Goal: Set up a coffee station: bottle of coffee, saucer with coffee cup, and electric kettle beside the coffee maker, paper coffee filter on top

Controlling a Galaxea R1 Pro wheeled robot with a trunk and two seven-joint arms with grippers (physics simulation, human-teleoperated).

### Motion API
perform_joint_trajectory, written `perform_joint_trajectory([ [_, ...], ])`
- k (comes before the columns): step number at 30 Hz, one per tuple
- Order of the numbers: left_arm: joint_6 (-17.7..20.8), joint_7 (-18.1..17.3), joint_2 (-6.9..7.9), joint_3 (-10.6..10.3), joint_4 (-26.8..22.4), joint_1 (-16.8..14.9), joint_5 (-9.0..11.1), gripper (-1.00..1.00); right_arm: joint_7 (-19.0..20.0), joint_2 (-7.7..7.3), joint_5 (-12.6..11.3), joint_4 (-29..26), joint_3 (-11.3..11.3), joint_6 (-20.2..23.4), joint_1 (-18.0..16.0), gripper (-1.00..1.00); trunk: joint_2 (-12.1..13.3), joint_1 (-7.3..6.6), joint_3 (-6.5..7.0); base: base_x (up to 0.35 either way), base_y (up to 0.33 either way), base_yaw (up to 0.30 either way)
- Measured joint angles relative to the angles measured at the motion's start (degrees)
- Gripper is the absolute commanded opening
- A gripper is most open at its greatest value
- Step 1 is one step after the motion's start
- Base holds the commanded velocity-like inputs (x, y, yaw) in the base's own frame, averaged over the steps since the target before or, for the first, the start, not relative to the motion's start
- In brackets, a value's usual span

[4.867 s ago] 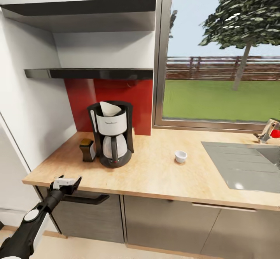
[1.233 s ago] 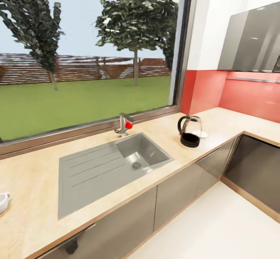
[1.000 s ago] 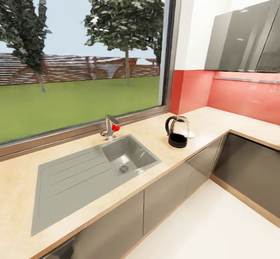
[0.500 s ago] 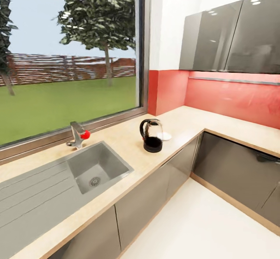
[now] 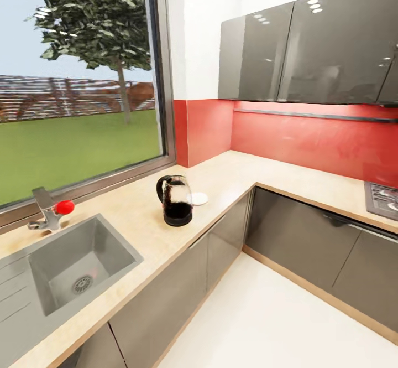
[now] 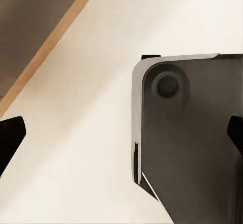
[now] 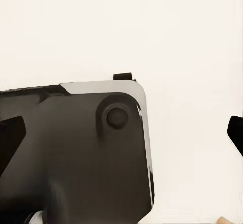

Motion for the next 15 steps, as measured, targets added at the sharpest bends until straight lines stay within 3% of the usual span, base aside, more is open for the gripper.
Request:
perform_joint_trajectory([
  [15,0.0,-0.1,-0.06,-0.1,-0.1,0.0,0.0,1.0,-0.1,0.0,0.0,0.1,0.0,0.0,0.0,1.0,0.0,0.01,0.01,0.204,-0.269,-0.269],
])
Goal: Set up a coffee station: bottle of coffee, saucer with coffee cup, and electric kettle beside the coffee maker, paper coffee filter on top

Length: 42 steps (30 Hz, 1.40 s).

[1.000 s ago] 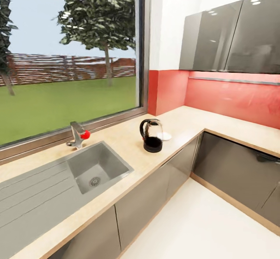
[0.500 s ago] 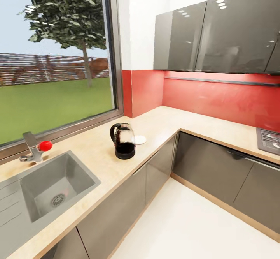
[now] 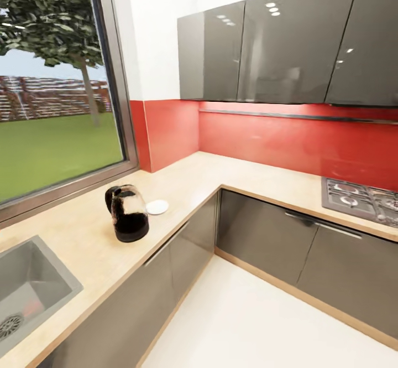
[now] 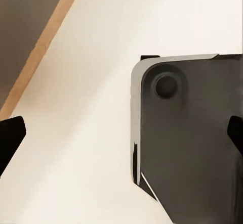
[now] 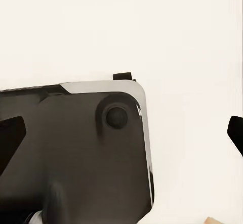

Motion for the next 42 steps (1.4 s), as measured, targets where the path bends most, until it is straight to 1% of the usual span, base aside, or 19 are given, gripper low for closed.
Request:
perform_joint_trajectory([
  [4,0.0,0.0,-0.5,-0.1,-0.1,0.0,-0.1,1.0,0.0,0.0,0.0,0.0,0.0,0.0,0.0,1.0,0.0,0.0,0.0,0.204,-0.269,-0.269],
  [10,0.1,0.0,-0.77,-0.1,-0.1,0.0,-0.2,1.0,-0.1,0.0,0.0,0.0,0.0,0.0,0.0,1.0,0.0,0.0,0.0,0.204,-0.269,-0.265],
  [16,0.1,0.0,-0.81,-0.1,-0.1,0.0,-0.3,1.0,-0.2,0.07,0.1,0.0,0.0,-0.1,0.0,1.0,0.0,-0.01,-0.01,0.197,-0.271,-0.077],
  [33,0.1,0.0,-0.74,0.2,0.1,0.0,0.0,1.0,-0.3,0.02,0.2,0.0,0.3,-0.3,0.0,1.0,0.0,0.0,0.0,0.189,-0.274,-0.003],
  [42,0.1,0.0,-0.73,0.3,0.2,0.0,0.0,1.0,-0.3,0.29,0.3,0.0,0.4,-0.3,0.0,1.0,0.0,0.0,-0.01,0.188,-0.273,0.228],
])
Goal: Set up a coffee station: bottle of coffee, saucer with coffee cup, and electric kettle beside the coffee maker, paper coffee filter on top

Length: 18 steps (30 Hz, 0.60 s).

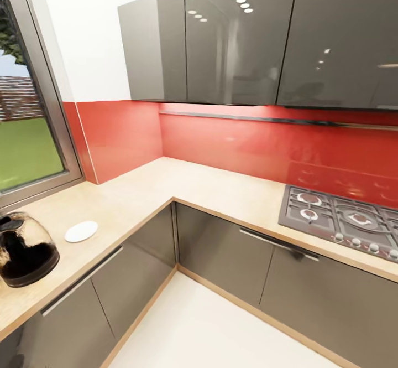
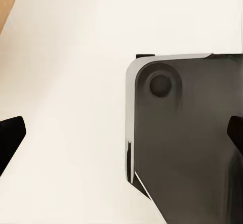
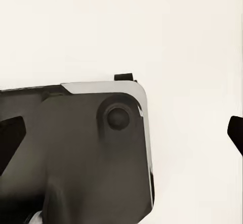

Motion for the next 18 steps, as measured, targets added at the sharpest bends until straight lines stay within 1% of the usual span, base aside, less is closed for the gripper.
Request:
perform_joint_trajectory([
  [10,0.0,0.1,0.0,0.1,-0.1,0.0,0.0,1.0,0.0,0.14,0.0,0.1,0.0,0.0,0.0,1.0,0.0,0.0,0.0,0.16,-0.29,0.278],
  [18,0.0,0.1,0.0,0.1,-0.1,0.0,0.1,1.0,0.0,0.2,0.0,0.1,0.1,0.1,0.0,1.0,0.0,0.02,0.0,0.037,-0.316,0.279],
])
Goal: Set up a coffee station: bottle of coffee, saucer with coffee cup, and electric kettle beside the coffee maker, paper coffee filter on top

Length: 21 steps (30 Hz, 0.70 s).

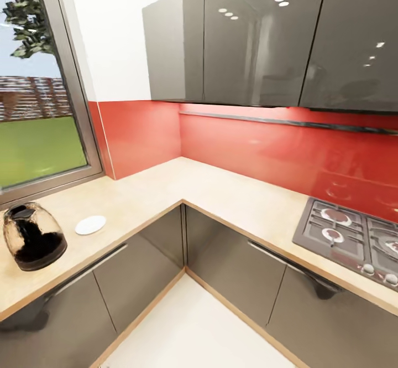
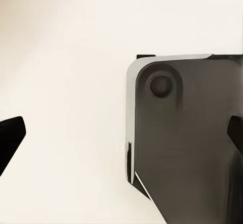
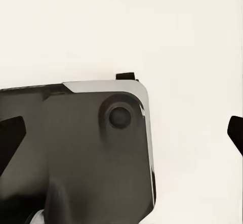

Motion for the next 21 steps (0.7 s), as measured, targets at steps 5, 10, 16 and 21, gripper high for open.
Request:
perform_joint_trajectory([
  [5,0.0,0.0,0.0,0.0,0.0,0.0,0.0,1.0,0.0,0.04,0.1,0.0,0.0,0.0,0.0,1.0,0.0,0.0,0.0,0.001,-0.319,0.279],
  [10,0.0,0.0,0.0,0.0,0.0,0.0,0.0,1.0,0.0,0.04,0.1,0.0,0.0,0.0,0.0,1.0,0.0,0.0,0.0,0.0,-0.32,0.279],
  [16,-0.1,0.0,0.04,0.1,0.0,0.0,0.0,1.0,0.0,0.04,0.1,0.0,0.0,0.0,0.0,1.0,0.0,0.0,0.0,0.0,-0.319,0.279],
  [21,-0.1,0.0,0.08,0.2,0.0,0.0,0.0,1.0,0.0,0.04,0.1,0.0,-0.1,0.0,0.0,1.0,0.0,0.0,0.0,0.0,-0.272,0.279],
])
